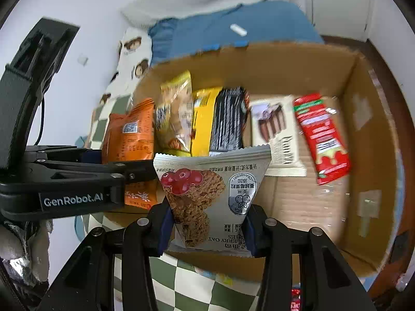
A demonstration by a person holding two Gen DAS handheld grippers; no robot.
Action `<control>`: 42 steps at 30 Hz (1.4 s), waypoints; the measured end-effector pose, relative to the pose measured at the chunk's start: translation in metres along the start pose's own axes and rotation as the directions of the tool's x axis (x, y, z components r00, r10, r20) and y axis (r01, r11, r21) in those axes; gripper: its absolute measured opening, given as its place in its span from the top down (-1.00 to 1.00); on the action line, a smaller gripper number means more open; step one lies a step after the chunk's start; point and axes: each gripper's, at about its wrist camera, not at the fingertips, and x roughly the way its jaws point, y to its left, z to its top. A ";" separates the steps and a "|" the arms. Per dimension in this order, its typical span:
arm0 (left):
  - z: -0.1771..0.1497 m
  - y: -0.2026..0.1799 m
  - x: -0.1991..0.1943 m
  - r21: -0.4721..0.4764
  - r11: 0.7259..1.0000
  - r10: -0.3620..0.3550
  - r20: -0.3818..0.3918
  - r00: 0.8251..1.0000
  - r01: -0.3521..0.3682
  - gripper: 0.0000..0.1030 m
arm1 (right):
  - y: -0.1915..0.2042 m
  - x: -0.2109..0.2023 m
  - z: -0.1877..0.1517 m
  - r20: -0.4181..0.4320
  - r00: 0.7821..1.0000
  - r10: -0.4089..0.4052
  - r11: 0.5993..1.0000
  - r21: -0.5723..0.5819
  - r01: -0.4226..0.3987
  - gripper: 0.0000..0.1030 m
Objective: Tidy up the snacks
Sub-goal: 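Carry both packets into the box and open both tools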
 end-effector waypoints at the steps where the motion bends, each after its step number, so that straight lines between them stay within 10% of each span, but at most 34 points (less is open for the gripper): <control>1: 0.000 0.000 0.004 0.005 1.000 0.009 -0.012 1.000 -0.009 -0.05 | 0.000 0.009 0.002 -0.018 1.000 0.005 1.000 0.002 -0.005 0.08; 5: -0.001 0.000 0.017 0.003 1.000 0.012 -0.056 0.998 -0.012 -0.10 | -0.003 0.040 0.001 -0.105 0.994 0.040 0.999 0.010 -0.039 0.05; 9: -0.001 0.004 0.023 -0.019 1.000 -0.011 -0.053 0.999 0.010 -0.63 | -0.010 0.060 0.000 -0.167 0.985 0.055 0.998 0.036 -0.049 -0.74; 13: -0.003 0.004 0.024 -0.027 1.000 -0.002 -0.044 0.999 0.001 -0.63 | -0.015 0.062 -0.001 -0.178 0.984 0.010 1.000 0.026 -0.005 -0.84; 27: -0.021 0.000 -0.005 -0.069 0.998 0.022 0.101 0.995 -0.015 -0.63 | -0.053 0.027 -0.003 -0.114 0.978 -0.175 0.982 0.053 0.182 -0.85; 42: -0.066 -0.024 -0.069 -0.064 0.998 0.048 0.378 0.925 -0.026 -0.63 | -0.047 -0.057 -0.028 0.082 0.955 -0.284 0.959 0.046 0.281 -0.85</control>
